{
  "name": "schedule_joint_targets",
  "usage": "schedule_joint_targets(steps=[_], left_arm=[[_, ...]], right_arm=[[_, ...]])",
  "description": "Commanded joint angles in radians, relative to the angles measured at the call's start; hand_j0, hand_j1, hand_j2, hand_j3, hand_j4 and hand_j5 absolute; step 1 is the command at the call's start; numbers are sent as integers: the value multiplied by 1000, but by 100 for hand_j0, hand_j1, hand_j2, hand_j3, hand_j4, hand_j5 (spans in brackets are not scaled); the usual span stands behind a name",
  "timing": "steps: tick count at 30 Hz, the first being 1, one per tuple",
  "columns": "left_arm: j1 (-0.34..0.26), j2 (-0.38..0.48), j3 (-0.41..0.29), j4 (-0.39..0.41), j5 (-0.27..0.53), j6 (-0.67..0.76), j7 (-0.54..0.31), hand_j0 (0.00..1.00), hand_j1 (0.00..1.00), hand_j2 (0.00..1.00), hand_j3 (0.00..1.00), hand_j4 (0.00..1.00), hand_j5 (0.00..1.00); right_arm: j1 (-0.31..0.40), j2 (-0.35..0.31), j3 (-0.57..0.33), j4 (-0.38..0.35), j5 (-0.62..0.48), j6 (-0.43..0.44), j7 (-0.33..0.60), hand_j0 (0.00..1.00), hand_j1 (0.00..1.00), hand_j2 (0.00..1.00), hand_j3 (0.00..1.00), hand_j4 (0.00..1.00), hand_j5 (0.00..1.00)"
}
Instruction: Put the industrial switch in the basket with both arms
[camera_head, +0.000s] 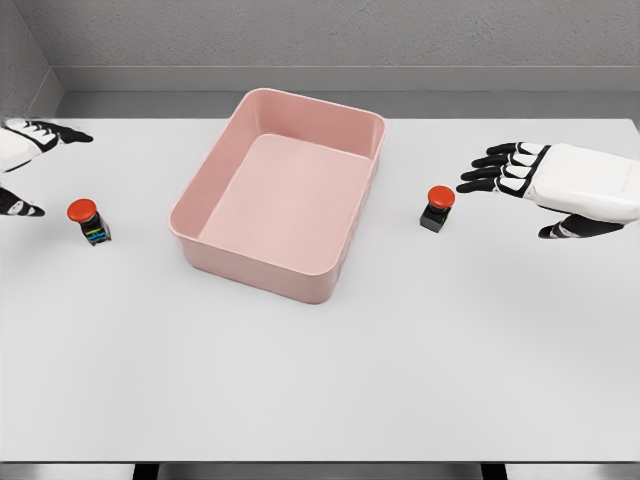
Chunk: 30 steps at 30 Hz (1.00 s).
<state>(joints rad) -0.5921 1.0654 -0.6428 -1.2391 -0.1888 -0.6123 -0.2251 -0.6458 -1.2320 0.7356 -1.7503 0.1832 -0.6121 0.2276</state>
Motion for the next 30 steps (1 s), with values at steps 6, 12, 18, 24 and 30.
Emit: schedule_joint_targets(steps=[6,12,18,24,30], left_arm=[[2,2,-3,-59,6,1,-11,100,100,100,100,100,100],[31,2,0,-57,6,1,-11,100,100,100,100,100,100],[41,1,-5,-59,5,1,-13,100,100,100,100,100,100],[57,-19,-5,-49,3,1,-43,100,100,100,100,100,100],[49,-65,-6,-42,-8,1,-57,100,100,100,100,100,100]], right_arm=[[-2,35,-1,0,-1,1,1,100,100,100,100,100,100],[-21,193,-2,100,96,1,2,100,100,100,100,100,100],[-46,276,-1,262,134,1,35,100,100,100,100,100,100],[-44,335,2,350,104,1,33,100,100,100,100,100,100],[-44,376,8,399,105,1,65,100,100,100,100,100,100]])
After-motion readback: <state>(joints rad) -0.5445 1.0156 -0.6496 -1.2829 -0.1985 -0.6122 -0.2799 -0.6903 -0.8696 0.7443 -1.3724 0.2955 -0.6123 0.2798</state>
